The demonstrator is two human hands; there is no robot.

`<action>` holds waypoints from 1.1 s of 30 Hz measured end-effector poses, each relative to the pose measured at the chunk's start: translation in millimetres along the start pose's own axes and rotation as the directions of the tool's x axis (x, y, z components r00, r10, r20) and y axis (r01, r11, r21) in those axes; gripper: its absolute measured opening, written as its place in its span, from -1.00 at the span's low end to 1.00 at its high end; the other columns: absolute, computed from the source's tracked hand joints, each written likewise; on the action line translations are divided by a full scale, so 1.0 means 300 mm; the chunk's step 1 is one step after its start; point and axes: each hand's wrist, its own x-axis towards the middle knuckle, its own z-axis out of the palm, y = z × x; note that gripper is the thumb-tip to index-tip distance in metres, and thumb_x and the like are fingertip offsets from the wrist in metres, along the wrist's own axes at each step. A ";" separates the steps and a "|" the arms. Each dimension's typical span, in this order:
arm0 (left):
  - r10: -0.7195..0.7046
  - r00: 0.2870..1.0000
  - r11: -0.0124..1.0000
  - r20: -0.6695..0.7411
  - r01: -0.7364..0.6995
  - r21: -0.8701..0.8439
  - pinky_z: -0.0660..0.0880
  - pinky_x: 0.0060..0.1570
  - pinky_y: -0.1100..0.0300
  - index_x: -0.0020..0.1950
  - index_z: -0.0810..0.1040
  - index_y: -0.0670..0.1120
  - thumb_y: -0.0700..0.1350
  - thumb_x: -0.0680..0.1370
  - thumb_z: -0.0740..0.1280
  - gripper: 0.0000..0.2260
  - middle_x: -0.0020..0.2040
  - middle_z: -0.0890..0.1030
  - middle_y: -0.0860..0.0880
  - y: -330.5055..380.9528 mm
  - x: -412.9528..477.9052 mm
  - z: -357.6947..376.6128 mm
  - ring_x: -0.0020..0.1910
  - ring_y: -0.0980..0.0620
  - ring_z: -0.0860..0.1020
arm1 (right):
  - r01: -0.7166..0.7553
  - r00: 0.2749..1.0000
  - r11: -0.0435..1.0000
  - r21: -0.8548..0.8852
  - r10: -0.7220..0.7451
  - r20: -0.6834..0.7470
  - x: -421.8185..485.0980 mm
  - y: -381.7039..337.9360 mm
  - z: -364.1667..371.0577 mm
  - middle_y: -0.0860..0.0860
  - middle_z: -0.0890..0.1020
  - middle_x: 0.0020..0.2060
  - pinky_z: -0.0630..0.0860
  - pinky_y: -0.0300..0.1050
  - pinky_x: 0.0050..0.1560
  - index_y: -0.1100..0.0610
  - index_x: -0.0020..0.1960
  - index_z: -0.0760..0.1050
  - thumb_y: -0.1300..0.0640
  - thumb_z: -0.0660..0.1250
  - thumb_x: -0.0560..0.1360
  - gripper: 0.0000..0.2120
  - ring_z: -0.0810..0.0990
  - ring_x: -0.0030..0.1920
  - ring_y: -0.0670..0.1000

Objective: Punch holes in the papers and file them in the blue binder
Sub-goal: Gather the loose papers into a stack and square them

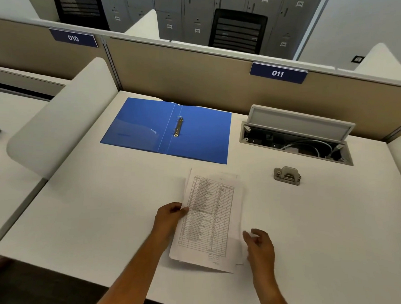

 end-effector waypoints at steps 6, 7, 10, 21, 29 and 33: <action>-0.002 1.000 0.976 0.018 0.006 -0.216 0.65 0.15 -0.03 0.19 0.69 -0.21 -0.22 0.61 0.44 -0.83 0.09 0.76 -0.18 0.033 -0.031 0.004 0.10 -0.17 0.74 | -0.276 0.930 0.837 0.473 0.357 -0.088 -0.161 0.035 -0.017 0.20 0.58 -0.05 0.50 -0.03 -0.22 0.12 0.18 0.50 -0.10 0.64 0.45 -0.51 0.54 -0.22 0.12; 0.001 1.000 0.969 0.009 0.002 -0.246 0.65 0.15 -0.03 0.20 0.68 -0.22 -0.21 0.62 0.44 -0.82 0.10 0.76 -0.18 0.035 -0.037 0.014 0.11 -0.17 0.74 | -0.322 0.928 0.793 0.517 0.373 0.005 -0.186 0.025 -0.010 0.17 0.59 -0.09 0.51 -0.02 -0.21 0.12 0.12 0.52 -0.24 0.66 0.34 -0.40 0.57 -0.22 0.13; 0.024 1.000 0.958 0.003 -0.022 -0.287 0.63 0.22 -0.08 0.22 0.67 -0.21 -0.19 0.62 0.44 -0.80 0.13 0.75 -0.18 0.031 -0.062 0.057 0.15 -0.19 0.72 | -0.426 0.902 0.639 0.641 0.242 0.358 -0.249 -0.016 0.026 0.13 0.74 0.13 0.57 0.25 0.25 0.11 0.28 0.61 -0.44 0.56 0.28 -0.21 0.69 0.13 0.21; 0.080 0.976 0.975 0.204 -0.034 -0.220 0.61 0.26 -0.10 0.29 0.61 -0.22 -0.23 0.63 0.42 -0.76 0.20 0.72 -0.20 0.049 -0.113 0.111 0.26 -0.24 0.66 | -0.029 0.981 0.816 0.578 -0.087 0.171 -0.190 -0.174 0.007 0.03 0.76 0.24 0.65 0.18 0.27 0.08 0.44 0.58 0.34 0.51 0.53 -0.49 0.72 0.29 0.15; 0.257 0.954 0.943 0.157 -0.211 -0.259 0.57 0.24 -0.24 0.46 0.47 -0.12 -0.28 0.48 0.53 -0.43 0.26 0.65 -0.31 0.276 -0.037 -0.098 0.20 -0.30 0.65 | 0.241 0.926 0.941 0.239 -0.296 0.234 -0.069 -0.271 -0.192 0.04 0.82 0.02 0.70 -0.22 0.01 0.22 0.20 0.71 0.34 0.57 0.49 -0.71 0.80 0.06 0.01; 0.250 0.914 0.934 0.321 -0.314 0.168 0.70 0.06 0.04 0.30 0.62 -0.03 -0.26 0.46 0.59 -0.56 0.11 0.75 -0.09 0.313 -0.059 -0.101 0.08 -0.09 0.73 | 0.313 0.927 0.939 0.140 -0.334 0.169 -0.038 -0.281 -0.229 -0.04 0.82 -0.16 0.66 -0.28 -0.14 0.23 0.06 0.72 0.32 0.56 0.51 -0.86 0.79 -0.08 0.02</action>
